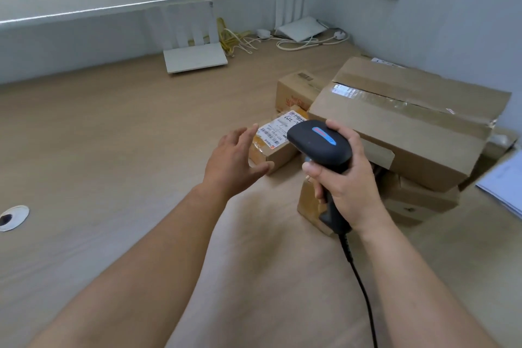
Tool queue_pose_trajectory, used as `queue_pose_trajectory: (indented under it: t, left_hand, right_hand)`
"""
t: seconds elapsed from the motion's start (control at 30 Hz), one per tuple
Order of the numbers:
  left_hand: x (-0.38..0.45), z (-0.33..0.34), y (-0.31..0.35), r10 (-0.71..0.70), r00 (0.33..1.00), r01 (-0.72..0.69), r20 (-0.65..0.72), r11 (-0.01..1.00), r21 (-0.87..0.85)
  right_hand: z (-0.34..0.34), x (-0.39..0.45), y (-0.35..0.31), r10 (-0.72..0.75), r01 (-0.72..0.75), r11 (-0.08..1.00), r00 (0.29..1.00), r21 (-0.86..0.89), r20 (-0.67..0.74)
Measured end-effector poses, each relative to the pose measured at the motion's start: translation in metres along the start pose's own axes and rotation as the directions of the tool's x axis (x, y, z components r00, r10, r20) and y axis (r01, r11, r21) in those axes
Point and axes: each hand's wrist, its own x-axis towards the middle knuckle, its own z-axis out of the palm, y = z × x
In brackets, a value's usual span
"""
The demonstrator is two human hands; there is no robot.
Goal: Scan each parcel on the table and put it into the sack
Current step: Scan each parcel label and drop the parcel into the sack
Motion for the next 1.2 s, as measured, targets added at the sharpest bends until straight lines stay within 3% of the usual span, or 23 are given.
queue_pose_trajectory:
  t: [0.33, 0.53, 0.87, 1.2]
  left_hand:
    - [0.055, 0.049, -0.021, -0.115, 0.982, 0.110, 0.149, 0.993, 0.043]
    - [0.046, 0.056, -0.026, -0.122, 0.988, 0.130, 0.093, 0.988, -0.080]
    - [-0.050, 0.018, -0.021, -0.218, 0.976, 0.218, 0.026, 0.976, -0.020]
    - [-0.201, -0.014, -0.016, -0.326, 0.945, 0.326, -0.024, 0.945, 0.027]
  right_hand:
    - [0.004, 0.014, 0.015, 0.046, -0.046, 0.998, 0.999, 0.035, -0.009]
    - [0.005, 0.013, 0.012, 0.054, -0.054, 0.998, 0.999, 0.030, 0.006]
    - [0.011, -0.042, -0.007, 0.044, -0.051, 0.994, 0.996, 0.100, 0.074]
    - [0.015, -0.147, -0.030, 0.029, -0.049, 0.992, 0.986, 0.113, 0.167]
